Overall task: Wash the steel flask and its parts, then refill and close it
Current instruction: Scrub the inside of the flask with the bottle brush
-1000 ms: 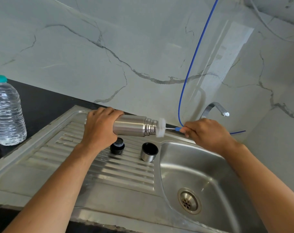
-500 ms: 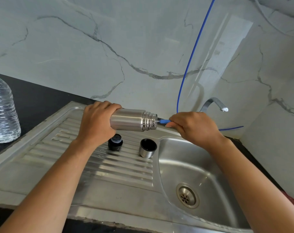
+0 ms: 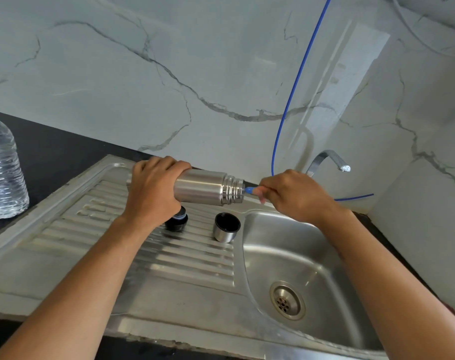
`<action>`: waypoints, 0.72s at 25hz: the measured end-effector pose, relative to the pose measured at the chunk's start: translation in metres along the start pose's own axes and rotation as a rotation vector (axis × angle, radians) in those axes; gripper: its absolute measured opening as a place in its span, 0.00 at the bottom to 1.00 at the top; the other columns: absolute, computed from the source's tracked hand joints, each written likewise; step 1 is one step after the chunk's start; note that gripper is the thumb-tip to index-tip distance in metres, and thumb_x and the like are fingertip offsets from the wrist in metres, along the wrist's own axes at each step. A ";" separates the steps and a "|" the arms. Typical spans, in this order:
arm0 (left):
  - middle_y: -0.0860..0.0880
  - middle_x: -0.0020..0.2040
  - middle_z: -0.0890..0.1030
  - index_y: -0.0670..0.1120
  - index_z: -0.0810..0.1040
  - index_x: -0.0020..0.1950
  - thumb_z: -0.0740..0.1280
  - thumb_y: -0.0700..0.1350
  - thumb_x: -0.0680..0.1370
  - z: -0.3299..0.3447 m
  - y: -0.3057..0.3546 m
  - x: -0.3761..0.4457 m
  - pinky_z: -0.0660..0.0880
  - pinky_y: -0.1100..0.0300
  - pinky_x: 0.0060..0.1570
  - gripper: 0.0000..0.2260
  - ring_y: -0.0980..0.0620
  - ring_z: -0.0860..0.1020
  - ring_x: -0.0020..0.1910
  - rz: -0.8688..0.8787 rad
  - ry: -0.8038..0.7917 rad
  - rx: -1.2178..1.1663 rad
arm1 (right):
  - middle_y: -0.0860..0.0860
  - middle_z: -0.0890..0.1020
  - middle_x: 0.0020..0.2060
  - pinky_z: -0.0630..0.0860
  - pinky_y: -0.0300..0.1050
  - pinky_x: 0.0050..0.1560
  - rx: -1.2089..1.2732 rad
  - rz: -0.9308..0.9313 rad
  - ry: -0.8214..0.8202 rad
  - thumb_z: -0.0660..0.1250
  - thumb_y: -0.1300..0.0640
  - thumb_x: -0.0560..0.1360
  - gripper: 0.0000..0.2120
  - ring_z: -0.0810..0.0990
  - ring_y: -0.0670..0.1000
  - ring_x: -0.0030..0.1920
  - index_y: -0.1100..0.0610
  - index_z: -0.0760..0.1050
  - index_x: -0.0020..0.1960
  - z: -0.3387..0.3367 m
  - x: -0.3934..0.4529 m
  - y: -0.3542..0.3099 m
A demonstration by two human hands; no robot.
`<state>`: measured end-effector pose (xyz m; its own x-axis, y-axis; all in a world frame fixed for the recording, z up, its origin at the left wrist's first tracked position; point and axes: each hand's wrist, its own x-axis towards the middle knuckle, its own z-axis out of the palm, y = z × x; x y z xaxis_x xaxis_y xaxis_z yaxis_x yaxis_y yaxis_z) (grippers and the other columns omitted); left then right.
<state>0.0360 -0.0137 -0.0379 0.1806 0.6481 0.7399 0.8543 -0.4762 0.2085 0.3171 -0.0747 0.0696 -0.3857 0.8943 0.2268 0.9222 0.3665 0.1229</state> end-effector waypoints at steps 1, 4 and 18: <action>0.51 0.54 0.81 0.51 0.79 0.63 0.80 0.36 0.59 -0.002 -0.001 0.000 0.69 0.48 0.57 0.34 0.46 0.77 0.55 0.014 0.017 0.009 | 0.43 0.74 0.27 0.70 0.47 0.38 0.105 0.043 -0.053 0.59 0.42 0.84 0.19 0.74 0.45 0.33 0.47 0.77 0.39 -0.003 -0.002 0.002; 0.51 0.55 0.81 0.50 0.80 0.63 0.77 0.33 0.60 -0.006 -0.008 0.002 0.68 0.48 0.59 0.33 0.45 0.76 0.56 0.018 0.068 0.046 | 0.46 0.72 0.27 0.69 0.39 0.37 0.395 0.142 -0.145 0.62 0.44 0.83 0.19 0.69 0.45 0.30 0.51 0.81 0.39 -0.015 -0.016 0.019; 0.51 0.55 0.81 0.51 0.79 0.63 0.78 0.35 0.59 -0.007 -0.015 0.003 0.68 0.46 0.56 0.33 0.44 0.76 0.55 -0.123 0.026 0.001 | 0.50 0.76 0.28 0.67 0.45 0.25 -0.319 -0.132 0.471 0.54 0.40 0.84 0.26 0.73 0.59 0.26 0.55 0.74 0.37 0.001 -0.023 0.024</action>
<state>0.0198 -0.0090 -0.0344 0.0613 0.6859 0.7252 0.8696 -0.3934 0.2985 0.3488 -0.0864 0.0662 -0.5347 0.6092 0.5857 0.8399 0.3069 0.4476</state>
